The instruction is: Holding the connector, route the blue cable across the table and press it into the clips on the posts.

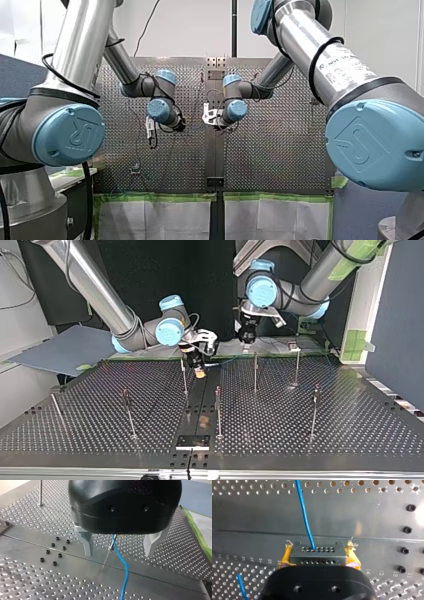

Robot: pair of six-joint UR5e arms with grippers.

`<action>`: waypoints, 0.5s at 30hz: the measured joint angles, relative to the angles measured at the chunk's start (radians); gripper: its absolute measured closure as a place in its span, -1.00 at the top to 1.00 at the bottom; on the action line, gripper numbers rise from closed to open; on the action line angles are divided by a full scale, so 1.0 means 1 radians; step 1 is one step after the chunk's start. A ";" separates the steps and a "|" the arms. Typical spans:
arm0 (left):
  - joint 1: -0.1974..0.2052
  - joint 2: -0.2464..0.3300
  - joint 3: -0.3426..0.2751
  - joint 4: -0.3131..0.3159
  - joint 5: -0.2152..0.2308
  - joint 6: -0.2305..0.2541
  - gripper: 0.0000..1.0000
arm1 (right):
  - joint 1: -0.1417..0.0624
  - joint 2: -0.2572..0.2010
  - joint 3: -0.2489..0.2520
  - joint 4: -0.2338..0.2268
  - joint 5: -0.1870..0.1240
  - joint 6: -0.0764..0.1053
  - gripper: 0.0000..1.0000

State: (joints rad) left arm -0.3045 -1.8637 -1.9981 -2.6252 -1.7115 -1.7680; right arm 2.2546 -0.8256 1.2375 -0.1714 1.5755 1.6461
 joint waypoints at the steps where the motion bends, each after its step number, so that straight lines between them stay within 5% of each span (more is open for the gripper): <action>1: -0.003 -0.008 0.004 0.007 -0.002 -0.003 1.00 | 0.000 0.000 0.000 0.001 0.000 0.000 -1.00; 15: -0.038 -0.126 0.107 0.063 -0.072 -0.058 1.00 | -0.002 -0.001 0.000 0.001 0.000 0.002 -1.00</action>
State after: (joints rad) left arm -0.3430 -1.9899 -1.8912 -2.5620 -1.7834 -1.8259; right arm 2.2527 -0.8262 1.2379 -0.1702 1.5759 1.6478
